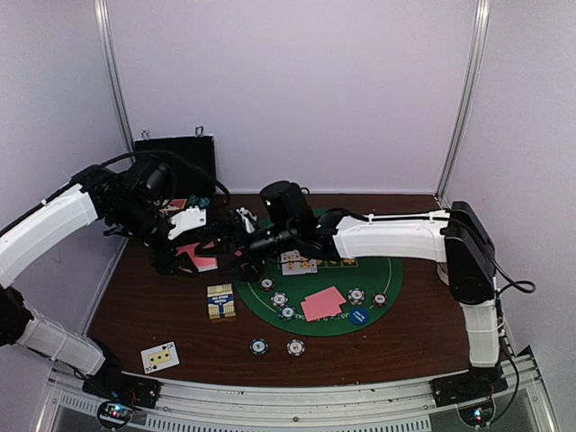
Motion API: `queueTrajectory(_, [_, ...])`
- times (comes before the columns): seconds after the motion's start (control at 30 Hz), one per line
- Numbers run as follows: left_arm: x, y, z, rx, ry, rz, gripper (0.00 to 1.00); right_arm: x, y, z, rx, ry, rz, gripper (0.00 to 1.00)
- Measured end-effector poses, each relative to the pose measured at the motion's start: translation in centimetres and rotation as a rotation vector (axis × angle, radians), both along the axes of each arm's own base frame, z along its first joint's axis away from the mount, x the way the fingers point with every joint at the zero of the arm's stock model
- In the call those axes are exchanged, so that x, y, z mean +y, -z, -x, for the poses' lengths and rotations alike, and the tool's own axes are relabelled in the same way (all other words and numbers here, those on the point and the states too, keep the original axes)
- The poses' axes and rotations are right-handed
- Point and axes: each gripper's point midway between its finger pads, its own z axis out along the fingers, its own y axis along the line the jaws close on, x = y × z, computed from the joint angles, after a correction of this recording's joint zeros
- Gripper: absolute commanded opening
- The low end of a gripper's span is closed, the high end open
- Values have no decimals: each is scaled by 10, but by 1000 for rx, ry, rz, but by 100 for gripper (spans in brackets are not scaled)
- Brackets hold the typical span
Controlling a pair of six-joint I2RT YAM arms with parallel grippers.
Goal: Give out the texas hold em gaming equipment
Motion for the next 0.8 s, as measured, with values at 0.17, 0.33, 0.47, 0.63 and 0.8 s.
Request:
queueTrajectory(0.17, [-1, -1, 0, 0, 2, 4, 0, 15, -1, 2, 15, -14, -28, 93])
queueTrajectory(0.33, [-1, -1, 1, 2, 4, 8, 0, 25, -4, -1, 27, -16, -63, 88])
queueTrajectory(0.47, [-1, -1, 1, 3, 4, 9, 0, 30, -2, -4, 42, -12, -82, 84])
queueTrajectory(0.63, [-2, -1, 1, 5, 6, 12, 0, 38, 4, -8, 56, -12, -87, 81])
queueTrajectory(0.8, [-2, -2, 1, 5, 7, 14, 0, 40, 14, -9, 69, -11, -68, 75])
